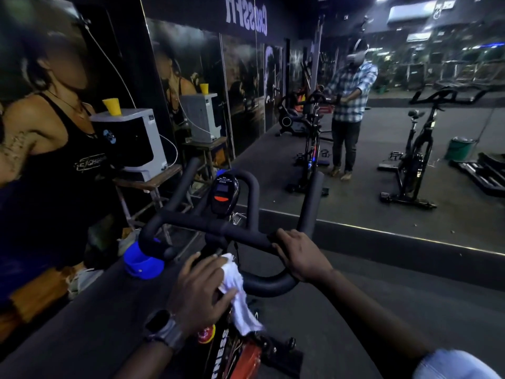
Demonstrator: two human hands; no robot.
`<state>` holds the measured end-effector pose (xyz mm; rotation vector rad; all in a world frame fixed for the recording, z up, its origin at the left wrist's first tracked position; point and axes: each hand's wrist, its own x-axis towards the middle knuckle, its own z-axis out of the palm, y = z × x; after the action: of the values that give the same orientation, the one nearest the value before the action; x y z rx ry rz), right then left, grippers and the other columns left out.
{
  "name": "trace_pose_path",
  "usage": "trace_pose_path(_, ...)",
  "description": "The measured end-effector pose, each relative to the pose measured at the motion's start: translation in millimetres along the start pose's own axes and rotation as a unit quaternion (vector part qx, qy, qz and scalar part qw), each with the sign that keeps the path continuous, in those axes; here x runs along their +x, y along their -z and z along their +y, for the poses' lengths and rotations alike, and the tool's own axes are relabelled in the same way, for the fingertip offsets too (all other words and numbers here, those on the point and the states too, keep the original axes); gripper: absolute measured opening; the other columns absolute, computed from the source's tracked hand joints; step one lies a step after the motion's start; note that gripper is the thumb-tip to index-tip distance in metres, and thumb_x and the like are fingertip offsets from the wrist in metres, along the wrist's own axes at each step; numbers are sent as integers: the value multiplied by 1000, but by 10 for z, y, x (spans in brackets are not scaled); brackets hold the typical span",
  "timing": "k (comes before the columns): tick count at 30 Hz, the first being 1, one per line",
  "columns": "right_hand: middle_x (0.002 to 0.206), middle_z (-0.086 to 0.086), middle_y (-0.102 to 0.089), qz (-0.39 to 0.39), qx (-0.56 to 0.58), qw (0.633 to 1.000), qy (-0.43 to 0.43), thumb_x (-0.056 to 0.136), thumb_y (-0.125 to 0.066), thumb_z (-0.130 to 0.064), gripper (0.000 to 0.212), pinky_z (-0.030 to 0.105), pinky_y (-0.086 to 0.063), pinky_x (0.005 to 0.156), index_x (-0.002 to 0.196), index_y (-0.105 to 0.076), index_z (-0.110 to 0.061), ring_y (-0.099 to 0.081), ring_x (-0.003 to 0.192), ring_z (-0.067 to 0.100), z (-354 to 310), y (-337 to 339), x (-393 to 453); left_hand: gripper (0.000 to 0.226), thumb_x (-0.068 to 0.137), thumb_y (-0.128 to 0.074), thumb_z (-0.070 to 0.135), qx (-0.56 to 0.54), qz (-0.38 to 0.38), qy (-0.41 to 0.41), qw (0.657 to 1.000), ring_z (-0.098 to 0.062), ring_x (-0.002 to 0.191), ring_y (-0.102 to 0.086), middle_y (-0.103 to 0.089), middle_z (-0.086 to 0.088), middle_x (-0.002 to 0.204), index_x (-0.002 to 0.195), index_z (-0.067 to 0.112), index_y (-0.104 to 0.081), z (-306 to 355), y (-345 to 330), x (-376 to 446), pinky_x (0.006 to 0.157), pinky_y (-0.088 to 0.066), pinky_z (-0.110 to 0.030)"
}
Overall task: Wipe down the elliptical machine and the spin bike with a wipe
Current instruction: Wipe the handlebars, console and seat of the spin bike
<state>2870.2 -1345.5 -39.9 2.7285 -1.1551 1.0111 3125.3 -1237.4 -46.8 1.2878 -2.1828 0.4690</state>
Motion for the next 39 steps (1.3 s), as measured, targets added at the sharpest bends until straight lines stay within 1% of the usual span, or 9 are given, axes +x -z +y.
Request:
trace_pose_path(5,89,6,-65,-18,1,1000,-5,97,-49,-29,18,38,-42,72,106,-57,-16,-57,79,29,30,-27,-12,58,74,-69,56,-47,15,44,998,-23,102,-59,-65,-6,106,104,6,-63,161,-136,81,92,-44,-36)
trace_pose_path(7,90,6,-66,-20,-2,1000,-6,97,-48,-30,18,38,-43,73,106,-57,-17,-57,79,28,40,-34,-8,62,72,-63,66,-8,-35,48,998,-21,94,-58,-63,1,98,105,14,-63,349,-207,177,90,-42,-38)
trace_pose_path(10,86,8,-67,-17,6,1000,-14,98,-49,-27,15,38,-43,70,104,-56,-16,-57,77,29,37,-35,-17,56,75,-48,74,84,-103,36,990,-22,77,-54,-60,2,80,84,20,-61,718,-333,353,80,-41,-41)
trace_pose_path(15,98,9,-68,-108,9,994,-7,93,-40,-29,35,39,-45,85,118,-60,-17,-59,96,30,177,119,66,52,63,-62,71,118,-147,72,979,-19,62,-57,-62,-1,68,73,21,-58,1158,-577,604,62,-46,-34)
trace_pose_path(19,118,-10,-68,-133,-150,978,62,97,-21,-44,50,42,-11,116,121,-63,-34,-51,129,13,572,267,81,70,77,-43,71,76,-102,88,988,-23,83,-60,-66,-1,93,113,15,-63,1053,-456,489,81,-47,-43)
trace_pose_path(22,105,-11,-71,-101,-196,971,97,103,-21,-47,49,45,-13,120,104,-67,-30,-52,129,14,736,300,67,65,84,-43,63,91,-78,81,989,-26,101,-56,-62,-4,111,136,25,-51,795,-328,264,96,-39,-54)
trace_pose_path(27,127,1,-63,-20,-189,975,116,99,-37,-56,46,51,-25,117,99,-68,-22,-45,134,24,973,286,74,60,83,-45,56,153,-78,67,983,-24,84,-58,-64,-3,93,123,16,-63,997,-494,338,90,-37,-43)
trace_pose_path(33,125,-2,-63,-5,-143,984,109,99,-38,-58,50,48,-22,119,109,-68,-20,-42,137,24,1077,242,78,54,87,-44,38,185,-92,203,957,-23,71,-53,-58,-4,83,128,4,-55,1568,-865,781,62,-39,-38)
trace_pose_path(39,120,-2,-62,19,-97,990,105,99,-39,-53,46,50,-19,120,109,-67,-18,-41,138,24,1081,126,42,66,87,-46,49,168,-107,132,971,-23,93,-57,-61,-2,104,139,8,-47,1285,-495,415,95,-38,-40)
